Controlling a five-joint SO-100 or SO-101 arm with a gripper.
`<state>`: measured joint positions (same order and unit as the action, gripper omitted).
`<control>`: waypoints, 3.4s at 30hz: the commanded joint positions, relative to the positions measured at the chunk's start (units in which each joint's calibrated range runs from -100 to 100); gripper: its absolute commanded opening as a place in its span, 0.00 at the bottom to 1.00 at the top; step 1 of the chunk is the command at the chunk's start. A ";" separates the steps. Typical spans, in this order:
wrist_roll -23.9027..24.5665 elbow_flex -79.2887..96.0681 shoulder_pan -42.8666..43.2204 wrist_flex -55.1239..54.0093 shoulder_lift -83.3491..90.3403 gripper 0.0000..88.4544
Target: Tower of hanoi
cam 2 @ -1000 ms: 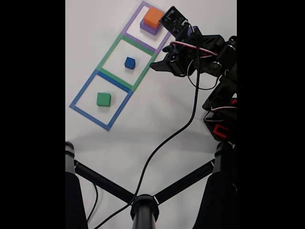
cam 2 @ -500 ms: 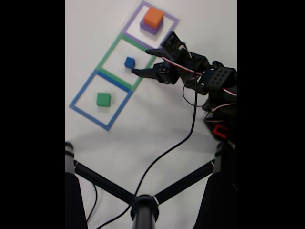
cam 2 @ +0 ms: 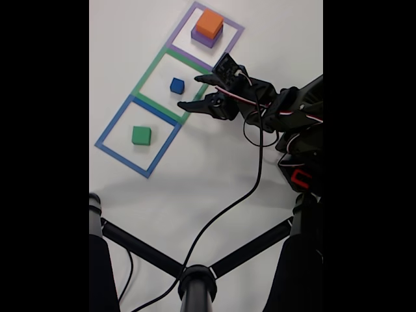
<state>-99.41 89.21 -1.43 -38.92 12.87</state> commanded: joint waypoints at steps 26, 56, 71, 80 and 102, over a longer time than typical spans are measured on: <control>-0.59 -14.38 1.47 -16.07 -25.21 0.25; -0.59 -10.74 2.23 -7.74 -13.36 0.02; -0.59 -36.00 3.91 68.43 29.35 0.02; -0.59 -70.63 8.41 113.43 32.72 0.03; -0.59 -82.17 22.13 126.14 34.24 0.03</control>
<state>-99.61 2.52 19.77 92.54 45.21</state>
